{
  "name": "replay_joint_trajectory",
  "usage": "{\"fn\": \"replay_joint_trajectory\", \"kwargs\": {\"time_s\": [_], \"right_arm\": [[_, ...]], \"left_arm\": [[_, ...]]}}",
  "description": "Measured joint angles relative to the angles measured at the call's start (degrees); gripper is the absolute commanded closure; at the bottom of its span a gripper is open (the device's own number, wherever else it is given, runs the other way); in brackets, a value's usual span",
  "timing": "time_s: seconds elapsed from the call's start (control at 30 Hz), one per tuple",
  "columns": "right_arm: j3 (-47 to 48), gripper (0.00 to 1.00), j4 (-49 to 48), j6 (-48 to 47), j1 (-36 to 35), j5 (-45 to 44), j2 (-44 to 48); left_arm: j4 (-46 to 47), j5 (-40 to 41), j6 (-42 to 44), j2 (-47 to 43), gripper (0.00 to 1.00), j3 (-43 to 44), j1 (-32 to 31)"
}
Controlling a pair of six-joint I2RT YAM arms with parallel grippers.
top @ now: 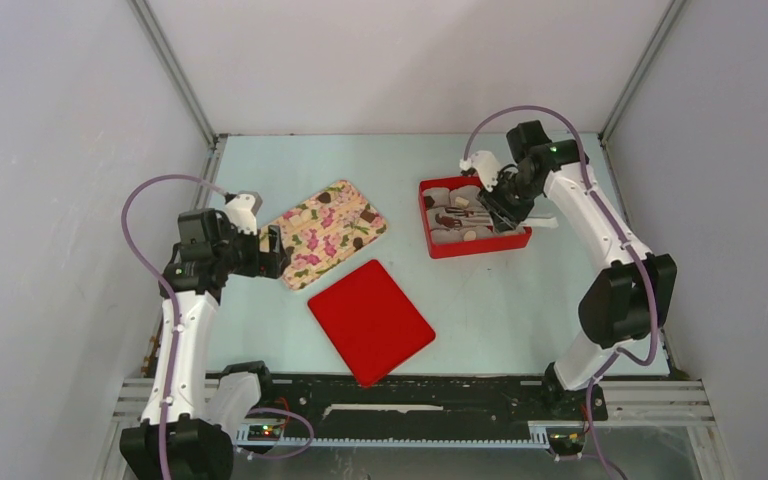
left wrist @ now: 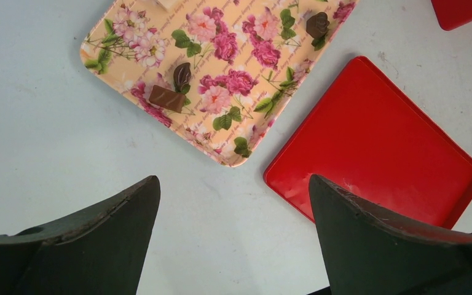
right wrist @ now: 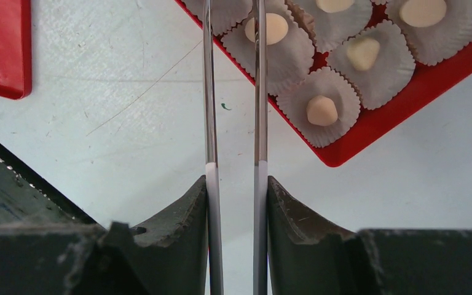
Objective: Pack the chocolate
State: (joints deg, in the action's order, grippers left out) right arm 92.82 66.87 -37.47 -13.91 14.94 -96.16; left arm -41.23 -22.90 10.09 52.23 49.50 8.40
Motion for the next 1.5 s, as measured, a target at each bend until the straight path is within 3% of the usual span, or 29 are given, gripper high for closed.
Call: {"fn": "replay_joint_trajectory", "kwargs": {"time_s": [0.53, 1.27, 1.5], "right_arm": [[0.2, 0.75, 1.9, -5.2, -0.2, 2.4, -8.2], [0.3, 0.74, 2.8, -5.7, 0.3, 0.0, -7.2], [0.5, 0.66, 3.9, -6.8, 0.3, 0.0, -6.6]], "left_arm": [[0.0, 0.2, 0.0, -1.0, 0.05, 0.0, 0.0], [0.0, 0.2, 0.0, -1.3, 0.05, 0.0, 0.0], [0.0, 0.2, 0.0, -1.3, 0.05, 0.0, 0.0]]}}
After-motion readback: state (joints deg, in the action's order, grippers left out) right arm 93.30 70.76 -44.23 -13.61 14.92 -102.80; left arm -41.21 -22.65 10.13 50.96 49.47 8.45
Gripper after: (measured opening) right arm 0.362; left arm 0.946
